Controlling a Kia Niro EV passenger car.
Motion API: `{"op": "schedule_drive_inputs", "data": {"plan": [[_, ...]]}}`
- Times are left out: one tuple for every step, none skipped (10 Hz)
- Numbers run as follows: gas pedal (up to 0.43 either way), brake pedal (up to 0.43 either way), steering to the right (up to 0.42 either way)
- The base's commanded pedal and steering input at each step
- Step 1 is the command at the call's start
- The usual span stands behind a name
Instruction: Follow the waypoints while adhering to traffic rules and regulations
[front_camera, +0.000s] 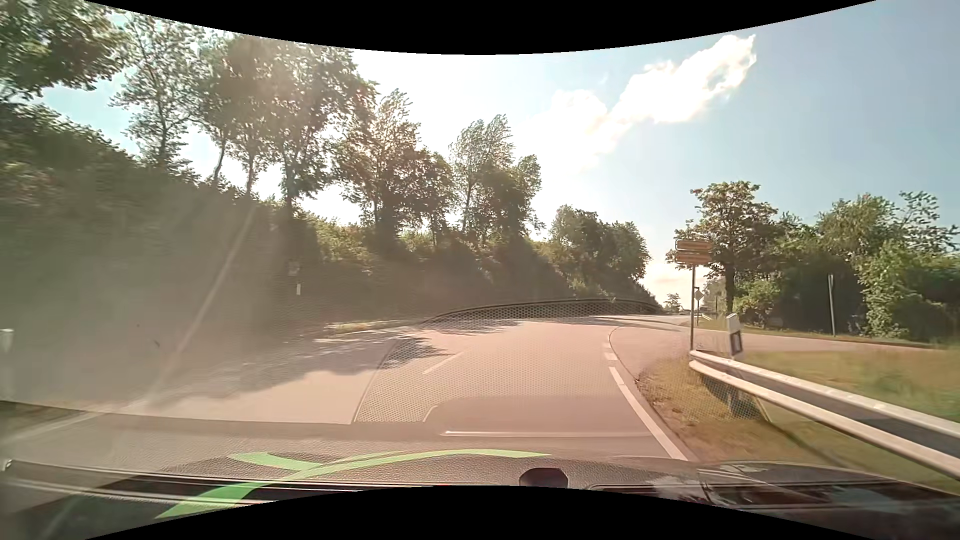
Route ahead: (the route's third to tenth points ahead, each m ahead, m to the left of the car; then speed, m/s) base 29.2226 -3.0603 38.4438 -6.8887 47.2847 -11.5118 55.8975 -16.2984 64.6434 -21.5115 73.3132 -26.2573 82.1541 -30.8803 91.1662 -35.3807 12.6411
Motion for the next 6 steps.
{"op": "schedule_drive_inputs", "data": {"plan": [[0.287,0.000,0.055],[0.299,0.000,0.057],[0.299,0.000,0.057],[0.299,0.000,0.057],[0.299,0.000,0.057],[0.299,0.000,0.058]]}}
